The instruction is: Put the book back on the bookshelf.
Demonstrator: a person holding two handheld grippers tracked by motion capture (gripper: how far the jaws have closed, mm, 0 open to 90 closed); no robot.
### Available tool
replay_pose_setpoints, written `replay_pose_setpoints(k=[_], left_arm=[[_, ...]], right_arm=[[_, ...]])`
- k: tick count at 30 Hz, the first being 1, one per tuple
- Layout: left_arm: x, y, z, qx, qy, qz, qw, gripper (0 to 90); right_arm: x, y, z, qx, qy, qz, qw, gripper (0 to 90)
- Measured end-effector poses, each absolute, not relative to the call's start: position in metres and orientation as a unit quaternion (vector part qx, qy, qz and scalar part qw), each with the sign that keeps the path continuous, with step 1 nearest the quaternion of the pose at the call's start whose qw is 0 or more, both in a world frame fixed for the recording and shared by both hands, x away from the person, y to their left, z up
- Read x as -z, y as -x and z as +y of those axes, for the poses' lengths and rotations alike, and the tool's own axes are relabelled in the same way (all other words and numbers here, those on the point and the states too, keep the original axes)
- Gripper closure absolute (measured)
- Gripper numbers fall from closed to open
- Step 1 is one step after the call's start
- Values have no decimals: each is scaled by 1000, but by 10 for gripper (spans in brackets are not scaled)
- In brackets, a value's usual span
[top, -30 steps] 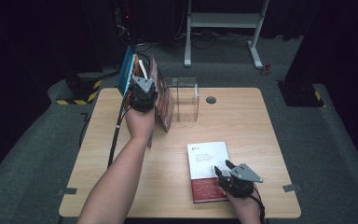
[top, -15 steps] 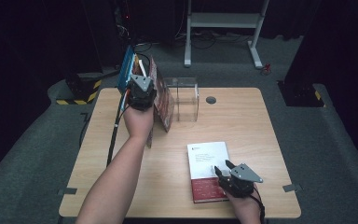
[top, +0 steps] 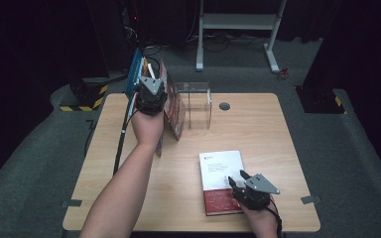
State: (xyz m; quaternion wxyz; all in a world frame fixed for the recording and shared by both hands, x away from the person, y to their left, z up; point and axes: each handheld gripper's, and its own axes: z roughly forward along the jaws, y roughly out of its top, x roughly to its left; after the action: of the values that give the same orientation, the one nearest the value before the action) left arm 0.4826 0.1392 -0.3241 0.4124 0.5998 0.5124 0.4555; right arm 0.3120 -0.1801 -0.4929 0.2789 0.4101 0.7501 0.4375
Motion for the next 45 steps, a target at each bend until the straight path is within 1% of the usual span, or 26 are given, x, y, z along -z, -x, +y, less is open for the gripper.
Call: replay_pose_setpoints(k=[9, 22, 45], left_arm=[[315, -479, 136, -457, -601, 502, 422, 672], [316, -476, 130, -445, -610, 495, 430, 659], [349, -474, 129, -414, -633, 497, 426, 635]], right_arm=[[493, -312, -180, -438, -409, 751, 280, 502], [493, -312, -180, -437, -408, 751, 280, 502], [494, -312, -179, -435, -408, 753, 278, 499]])
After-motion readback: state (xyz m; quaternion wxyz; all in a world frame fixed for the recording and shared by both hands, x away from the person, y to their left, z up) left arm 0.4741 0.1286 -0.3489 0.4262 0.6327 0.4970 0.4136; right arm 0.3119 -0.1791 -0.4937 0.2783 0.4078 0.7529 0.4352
